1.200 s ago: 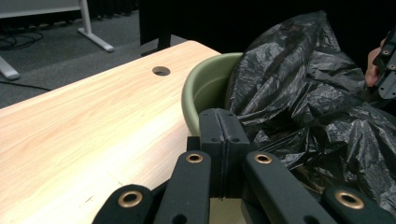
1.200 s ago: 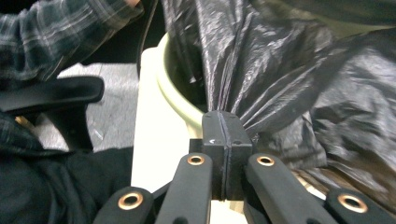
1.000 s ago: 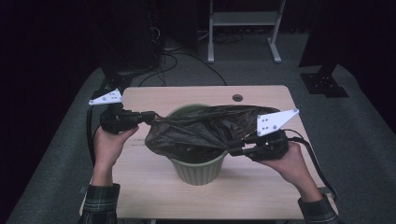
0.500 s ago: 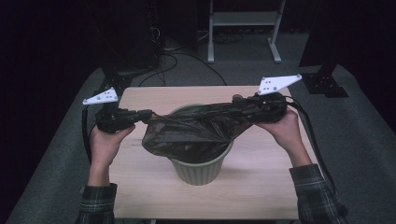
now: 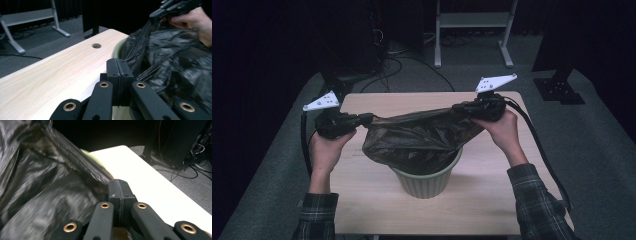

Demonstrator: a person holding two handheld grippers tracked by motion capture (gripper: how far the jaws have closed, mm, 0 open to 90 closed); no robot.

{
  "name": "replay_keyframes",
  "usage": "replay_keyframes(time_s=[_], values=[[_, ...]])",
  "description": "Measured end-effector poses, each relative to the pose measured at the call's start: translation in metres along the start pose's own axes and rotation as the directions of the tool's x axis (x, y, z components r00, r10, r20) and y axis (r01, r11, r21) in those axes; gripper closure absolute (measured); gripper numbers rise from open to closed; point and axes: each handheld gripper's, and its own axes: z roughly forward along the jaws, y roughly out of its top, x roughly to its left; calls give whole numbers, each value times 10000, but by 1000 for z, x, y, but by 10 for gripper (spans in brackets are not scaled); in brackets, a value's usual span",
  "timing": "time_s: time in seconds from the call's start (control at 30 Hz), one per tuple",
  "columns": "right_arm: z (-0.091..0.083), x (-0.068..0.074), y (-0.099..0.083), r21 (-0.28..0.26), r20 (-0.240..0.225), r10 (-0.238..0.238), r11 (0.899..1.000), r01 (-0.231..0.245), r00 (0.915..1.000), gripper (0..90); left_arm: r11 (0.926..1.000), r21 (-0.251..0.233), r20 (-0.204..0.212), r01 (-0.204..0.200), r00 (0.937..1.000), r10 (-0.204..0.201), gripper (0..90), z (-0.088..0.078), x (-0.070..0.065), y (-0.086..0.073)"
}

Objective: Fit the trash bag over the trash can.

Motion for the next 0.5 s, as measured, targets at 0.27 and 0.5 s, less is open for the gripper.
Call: replay_keyframes(time_s=[0.27,0.5], values=[[27,-22,-4,71,603,652,9978,-657,9961,898,9989,478,-657,-20,9978,52,899,25,21,-8],[51,-25,-19,824,891,686,9937,-760,9937,898,9960,889,-786,123,9969,-52,899,36,25,-27]])
